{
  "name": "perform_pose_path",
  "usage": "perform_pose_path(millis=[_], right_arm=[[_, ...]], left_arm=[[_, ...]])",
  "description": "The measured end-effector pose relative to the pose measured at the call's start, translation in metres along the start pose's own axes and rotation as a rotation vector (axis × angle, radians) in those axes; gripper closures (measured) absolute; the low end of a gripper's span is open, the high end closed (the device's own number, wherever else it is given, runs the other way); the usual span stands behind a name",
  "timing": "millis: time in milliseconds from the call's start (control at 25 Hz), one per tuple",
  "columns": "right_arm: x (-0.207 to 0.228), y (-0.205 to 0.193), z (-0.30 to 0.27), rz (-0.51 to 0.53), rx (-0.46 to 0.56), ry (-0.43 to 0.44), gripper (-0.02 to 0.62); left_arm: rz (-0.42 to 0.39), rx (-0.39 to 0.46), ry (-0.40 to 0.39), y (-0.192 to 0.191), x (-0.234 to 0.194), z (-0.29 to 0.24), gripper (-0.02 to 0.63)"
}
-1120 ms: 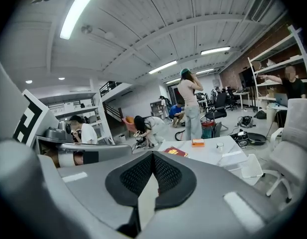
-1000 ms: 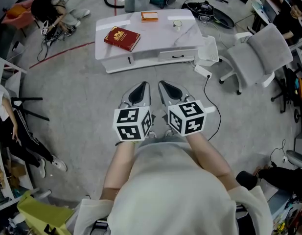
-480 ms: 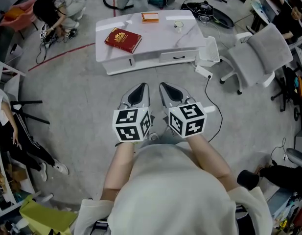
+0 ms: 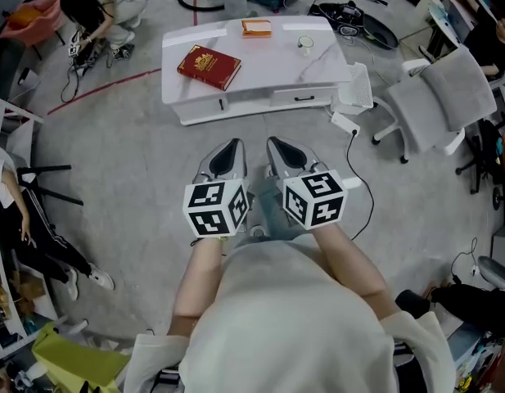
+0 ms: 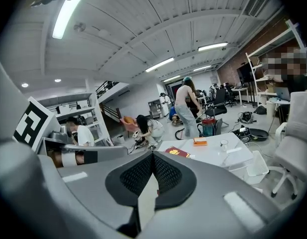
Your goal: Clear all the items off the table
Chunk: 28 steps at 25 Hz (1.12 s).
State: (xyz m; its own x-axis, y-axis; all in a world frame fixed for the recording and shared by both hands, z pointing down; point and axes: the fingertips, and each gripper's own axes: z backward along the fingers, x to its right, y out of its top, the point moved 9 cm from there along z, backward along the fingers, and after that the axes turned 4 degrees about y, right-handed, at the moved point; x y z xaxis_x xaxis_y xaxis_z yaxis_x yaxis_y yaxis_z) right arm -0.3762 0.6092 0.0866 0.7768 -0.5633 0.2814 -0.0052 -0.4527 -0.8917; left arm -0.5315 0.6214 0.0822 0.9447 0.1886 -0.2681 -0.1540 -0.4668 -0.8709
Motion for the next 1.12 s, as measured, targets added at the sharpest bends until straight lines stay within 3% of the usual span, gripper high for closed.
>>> perform_pose_path(millis=[1120], right_arm=[[0.163, 0.102, -0.161, 0.051, -0.108, 0.139, 0.597]], left_arm=[[0.106, -0.022, 0.179, 0.086, -0.033, -0.2, 0.597]])
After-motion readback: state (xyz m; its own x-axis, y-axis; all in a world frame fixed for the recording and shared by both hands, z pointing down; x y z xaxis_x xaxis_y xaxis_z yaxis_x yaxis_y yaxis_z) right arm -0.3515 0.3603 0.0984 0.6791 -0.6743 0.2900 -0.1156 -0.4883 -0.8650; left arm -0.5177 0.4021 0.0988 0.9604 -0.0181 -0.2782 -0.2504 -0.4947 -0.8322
